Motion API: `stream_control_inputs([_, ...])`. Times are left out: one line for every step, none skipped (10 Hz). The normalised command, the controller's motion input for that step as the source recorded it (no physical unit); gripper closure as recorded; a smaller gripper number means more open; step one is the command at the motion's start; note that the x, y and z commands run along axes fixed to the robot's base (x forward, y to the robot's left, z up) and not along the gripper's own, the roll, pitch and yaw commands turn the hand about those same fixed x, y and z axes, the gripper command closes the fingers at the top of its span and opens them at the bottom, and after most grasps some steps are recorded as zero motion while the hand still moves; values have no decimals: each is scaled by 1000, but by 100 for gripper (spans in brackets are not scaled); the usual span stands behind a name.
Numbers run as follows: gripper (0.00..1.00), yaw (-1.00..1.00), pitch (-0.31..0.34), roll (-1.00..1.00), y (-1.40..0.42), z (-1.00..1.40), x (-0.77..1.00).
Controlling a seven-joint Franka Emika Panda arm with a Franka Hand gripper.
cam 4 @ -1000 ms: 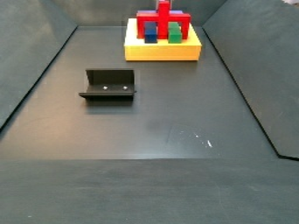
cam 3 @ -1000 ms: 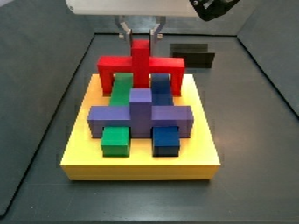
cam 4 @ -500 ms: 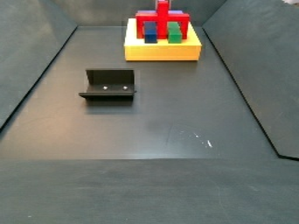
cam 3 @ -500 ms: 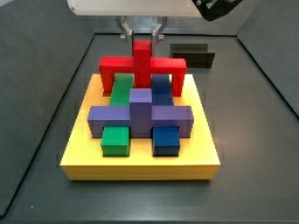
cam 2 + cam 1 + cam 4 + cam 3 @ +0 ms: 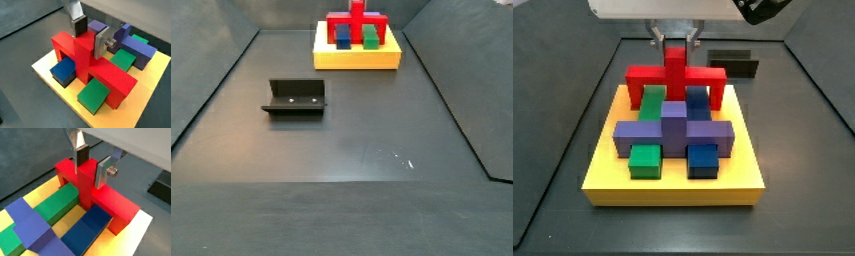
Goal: Pick up the red object. Move up. Move to above the board. Insert the red object.
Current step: Insert the red object.
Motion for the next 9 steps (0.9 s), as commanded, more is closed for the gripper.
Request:
stream_control_inputs([100, 46, -129, -47, -11, -180, 0])
stream_control_inputs([100, 20, -96, -6, 57, -263, 0])
stream_control_inputs([100, 0, -81, 0, 149, -329, -77])
stream_control_inputs([100, 0, -116, 0, 9, -346, -114])
stream_control_inputs([100, 0, -151, -6, -9, -509, 0])
stream_control_inputs([100, 0, -154, -33, -69, -586, 0])
stream_control_inputs([100, 60, -91, -27, -160, -303, 0])
stream_control_inputs([100, 160, -79, -50, -146, -200, 0])
stream_control_inputs([100, 169, -136, -133, -46, -197, 0])
